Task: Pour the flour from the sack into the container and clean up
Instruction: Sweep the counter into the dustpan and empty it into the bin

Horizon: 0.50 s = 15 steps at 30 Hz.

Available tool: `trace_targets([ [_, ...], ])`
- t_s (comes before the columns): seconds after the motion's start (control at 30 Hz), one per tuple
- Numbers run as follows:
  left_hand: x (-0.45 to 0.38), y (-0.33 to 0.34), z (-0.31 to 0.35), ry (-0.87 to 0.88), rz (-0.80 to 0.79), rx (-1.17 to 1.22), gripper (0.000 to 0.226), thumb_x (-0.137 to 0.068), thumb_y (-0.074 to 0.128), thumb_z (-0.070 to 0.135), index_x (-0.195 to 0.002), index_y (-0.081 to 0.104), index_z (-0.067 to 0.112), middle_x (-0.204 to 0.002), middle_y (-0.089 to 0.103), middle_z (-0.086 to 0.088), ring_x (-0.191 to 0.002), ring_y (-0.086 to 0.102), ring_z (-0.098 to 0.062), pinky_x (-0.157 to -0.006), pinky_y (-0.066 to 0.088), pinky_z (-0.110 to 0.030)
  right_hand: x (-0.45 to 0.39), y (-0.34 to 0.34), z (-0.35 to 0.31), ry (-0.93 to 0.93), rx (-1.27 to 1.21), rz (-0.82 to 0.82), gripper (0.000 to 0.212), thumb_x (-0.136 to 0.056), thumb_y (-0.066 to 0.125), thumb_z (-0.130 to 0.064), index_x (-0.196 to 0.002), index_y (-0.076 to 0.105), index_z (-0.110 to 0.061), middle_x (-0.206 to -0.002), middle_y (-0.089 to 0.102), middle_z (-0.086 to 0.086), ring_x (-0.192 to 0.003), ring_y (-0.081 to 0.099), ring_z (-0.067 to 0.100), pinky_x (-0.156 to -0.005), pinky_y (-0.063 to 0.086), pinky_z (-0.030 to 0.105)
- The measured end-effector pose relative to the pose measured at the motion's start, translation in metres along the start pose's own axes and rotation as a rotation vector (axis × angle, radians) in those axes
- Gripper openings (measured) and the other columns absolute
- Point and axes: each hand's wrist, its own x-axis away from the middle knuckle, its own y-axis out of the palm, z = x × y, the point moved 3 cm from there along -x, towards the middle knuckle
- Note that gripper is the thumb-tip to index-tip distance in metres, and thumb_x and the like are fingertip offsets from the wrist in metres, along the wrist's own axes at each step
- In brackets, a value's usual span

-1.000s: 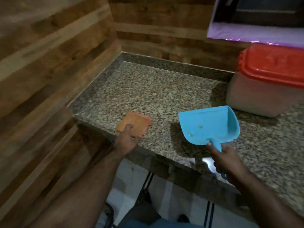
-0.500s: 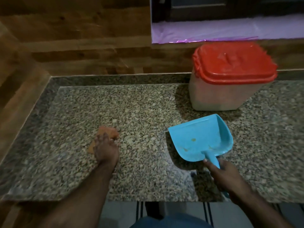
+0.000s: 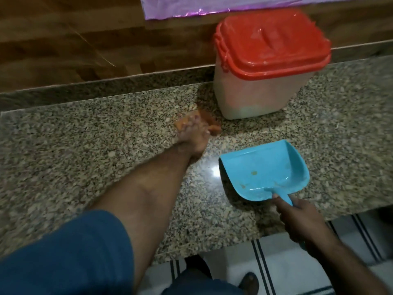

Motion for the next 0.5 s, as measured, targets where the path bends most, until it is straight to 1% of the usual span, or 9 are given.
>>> trace_targets([
  [0.03,0.014,0.007,0.018,0.045,-0.034,-0.01,0.063,-0.114,0.018,0.043,-0.172,0.016,0.02,-0.18,-0.005,-0.014,-0.166,-0.012,-0.034,-0.134,-0.004,-0.051,0.002,-0.008,0.002,0.0,-0.016,0.012,0.037,-0.103,0.066,-0.041,-0.079,0.062,-0.012,-0.053,0.041,0.0,-0.041,0.03,0.014,-0.048,0.023,0.019],
  [0.1,0.045,0.025,0.047,0.127,-0.059,-0.032,0.06,-0.116,0.018,0.042,-0.173,0.01,0.024,-0.18,-0.005,-0.011,-0.165,-0.014,-0.033,-0.133,-0.007,-0.05,0.009,-0.022,0.007,0.011,-0.048,0.011,0.034,-0.105,0.065,-0.039,-0.082,0.058,-0.014,-0.052,0.038,-0.002,-0.04,0.027,0.011,-0.048,0.021,0.017],
  [0.2,0.093,0.057,0.074,0.16,-0.066,-0.065,0.059,-0.117,0.017,0.041,-0.172,0.001,0.032,-0.18,-0.009,-0.009,-0.166,-0.012,-0.033,-0.132,-0.005,-0.051,0.022,-0.046,0.021,0.005,-0.062,-0.015,0.033,-0.106,0.063,-0.039,-0.084,0.053,-0.017,-0.053,0.035,-0.004,-0.039,0.025,0.01,-0.048,0.019,0.016],
  [0.3,0.147,0.085,0.097,0.107,-0.038,-0.001,0.059,-0.117,0.016,0.042,-0.172,-0.003,0.033,-0.18,-0.011,-0.004,-0.166,-0.013,-0.027,-0.131,-0.007,-0.047,0.041,-0.067,0.044,-0.027,-0.04,-0.06,0.033,-0.106,0.063,-0.038,-0.083,0.051,-0.017,-0.054,0.033,-0.004,-0.04,0.024,0.01,-0.05,0.019,0.018],
  [0.4,0.197,0.108,0.112,0.011,-0.006,0.164,0.059,-0.118,0.021,0.041,-0.172,0.001,0.027,-0.181,-0.007,0.001,-0.167,-0.009,-0.022,-0.132,-0.003,-0.044,0.06,-0.085,0.07,-0.049,-0.006,-0.098,0.03,-0.105,0.064,-0.039,-0.089,0.056,-0.015,-0.055,0.036,-0.003,-0.041,0.027,0.011,-0.05,0.02,0.021],
  [0.43,0.213,0.113,0.116,-0.008,-0.002,0.25,0.059,-0.117,0.023,0.041,-0.172,0.006,0.027,-0.181,0.0,0.002,-0.167,0.001,-0.021,-0.133,0.003,-0.044,0.065,-0.09,0.079,-0.054,0.0,-0.106,0.03,-0.105,0.064,-0.039,-0.092,0.06,-0.012,-0.056,0.037,-0.003,-0.041,0.028,0.011,-0.05,0.02,0.022],
  [0.47,0.228,0.115,0.12,-0.018,0.019,0.373,0.059,-0.117,0.026,0.042,-0.172,0.013,0.028,-0.18,0.015,0.002,-0.162,0.024,-0.022,-0.13,0.019,-0.045,0.069,-0.095,0.088,-0.058,0.003,-0.114,0.031,-0.105,0.064,-0.04,-0.096,0.062,-0.01,-0.057,0.038,-0.003,-0.041,0.028,0.01,-0.048,0.021,0.023],
  [0.5,0.242,0.115,0.123,-0.037,0.073,0.569,0.058,-0.115,0.031,0.041,-0.171,0.026,0.029,-0.171,0.041,-0.001,-0.14,0.054,-0.02,-0.116,0.041,-0.042,0.073,-0.097,0.097,-0.066,0.006,-0.127,0.034,-0.105,0.063,-0.041,-0.099,0.064,-0.008,-0.058,0.038,-0.002,-0.041,0.029,0.01,-0.047,0.021,0.023],
])
